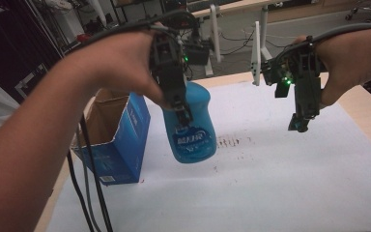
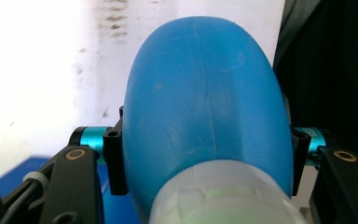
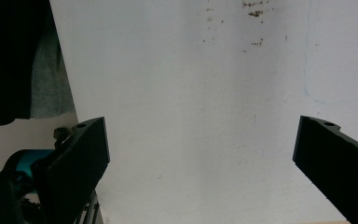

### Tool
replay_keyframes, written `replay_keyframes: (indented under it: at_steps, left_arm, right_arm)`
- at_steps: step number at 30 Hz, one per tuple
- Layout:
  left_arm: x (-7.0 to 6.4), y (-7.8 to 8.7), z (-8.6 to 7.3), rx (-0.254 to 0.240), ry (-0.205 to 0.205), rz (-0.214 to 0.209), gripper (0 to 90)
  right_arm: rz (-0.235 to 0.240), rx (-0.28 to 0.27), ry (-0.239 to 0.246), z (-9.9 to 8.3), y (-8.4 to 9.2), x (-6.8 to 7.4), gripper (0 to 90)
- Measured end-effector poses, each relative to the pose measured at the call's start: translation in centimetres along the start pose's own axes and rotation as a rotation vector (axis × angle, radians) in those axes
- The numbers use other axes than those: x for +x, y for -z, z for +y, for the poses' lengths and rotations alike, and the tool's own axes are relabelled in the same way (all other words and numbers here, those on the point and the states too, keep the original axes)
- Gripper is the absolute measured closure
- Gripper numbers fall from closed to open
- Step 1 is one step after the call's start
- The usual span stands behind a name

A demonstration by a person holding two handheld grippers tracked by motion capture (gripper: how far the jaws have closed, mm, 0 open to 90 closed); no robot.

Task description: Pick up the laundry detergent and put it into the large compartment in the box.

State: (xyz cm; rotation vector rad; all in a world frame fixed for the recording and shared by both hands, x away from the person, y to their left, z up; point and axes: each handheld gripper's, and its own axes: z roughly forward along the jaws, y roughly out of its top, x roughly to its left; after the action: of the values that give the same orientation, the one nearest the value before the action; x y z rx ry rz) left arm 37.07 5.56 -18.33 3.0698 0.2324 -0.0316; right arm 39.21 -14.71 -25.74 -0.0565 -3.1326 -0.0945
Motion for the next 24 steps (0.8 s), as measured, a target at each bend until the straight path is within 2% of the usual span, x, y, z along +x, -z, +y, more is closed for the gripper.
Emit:
replay_keyframes:
  at_steps: [8,13,19,24]
  left_arm:
    - [1.9,4.1,-3.2,-0.027,0.153,0.012,37.7]
    - [3.3,5.8,-5.4,-0.028,0.255,0.019,37.7]
    - [4.9,8.0,-8.8,-0.067,0.381,0.026,37.7]
    - [5.9,9.0,-11.4,-0.076,0.507,0.037,37.7]
  right_arm:
    - [0.003,0.002,0.001,0.2,-0.1,-0.1,2.8]
    - [0.004,0.001,0.002,0.3,0.0,0.0,2.8]
    - [0.005,0.004,-0.003,0.0,0.0,-0.1,2.8]
    - [0.007,0.005,-0.012,0.0,0.0,-0.1,2.8]
